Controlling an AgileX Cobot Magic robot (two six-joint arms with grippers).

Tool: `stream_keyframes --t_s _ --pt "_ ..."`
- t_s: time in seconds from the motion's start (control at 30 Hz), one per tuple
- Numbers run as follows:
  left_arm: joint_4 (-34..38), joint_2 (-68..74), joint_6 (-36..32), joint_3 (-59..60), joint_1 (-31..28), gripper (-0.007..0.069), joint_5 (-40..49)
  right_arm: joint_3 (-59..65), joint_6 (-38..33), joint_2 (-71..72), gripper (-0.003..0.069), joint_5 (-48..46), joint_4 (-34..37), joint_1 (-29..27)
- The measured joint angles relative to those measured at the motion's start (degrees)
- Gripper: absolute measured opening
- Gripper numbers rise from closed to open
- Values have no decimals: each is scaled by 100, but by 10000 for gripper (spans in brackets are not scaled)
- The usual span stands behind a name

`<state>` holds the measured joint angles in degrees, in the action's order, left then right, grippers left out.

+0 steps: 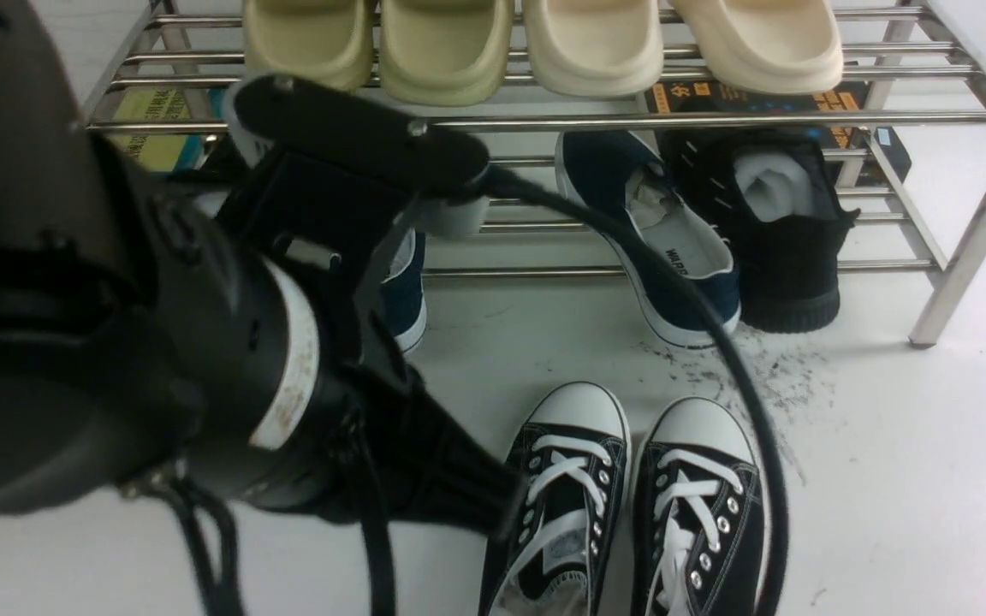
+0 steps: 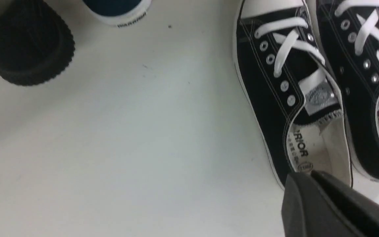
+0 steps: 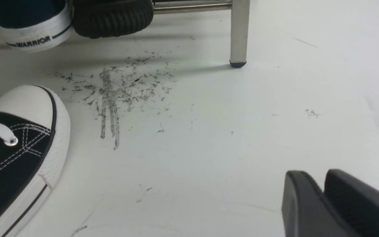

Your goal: Take the shoes off the shelf with your hand on the white table.

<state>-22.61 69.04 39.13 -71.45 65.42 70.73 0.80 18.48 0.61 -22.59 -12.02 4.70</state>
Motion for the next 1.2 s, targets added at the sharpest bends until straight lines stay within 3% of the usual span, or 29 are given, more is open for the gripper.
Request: stream_keyframes --t_s 0.4,0.63,0.83,0.93,1.2 --pt "649 -2616 327 2499 0 34 -243 0 -17 0 133 -7 -41 0" --pt "74 -4154 1212 4582 0 38 -4188 0 -17 0 136 -12 -41 0" --pt "-1026 -4336 1515 5510 0 41 -6177 0 -17 0 144 -12 -41 0" --pt "-1397 -4336 1545 5632 0 43 -6269 0 -17 0 148 -18 -41 0" --pt "-1542 -4336 1954 5676 0 52 -6144 0 -17 0 155 -18 -41 0"
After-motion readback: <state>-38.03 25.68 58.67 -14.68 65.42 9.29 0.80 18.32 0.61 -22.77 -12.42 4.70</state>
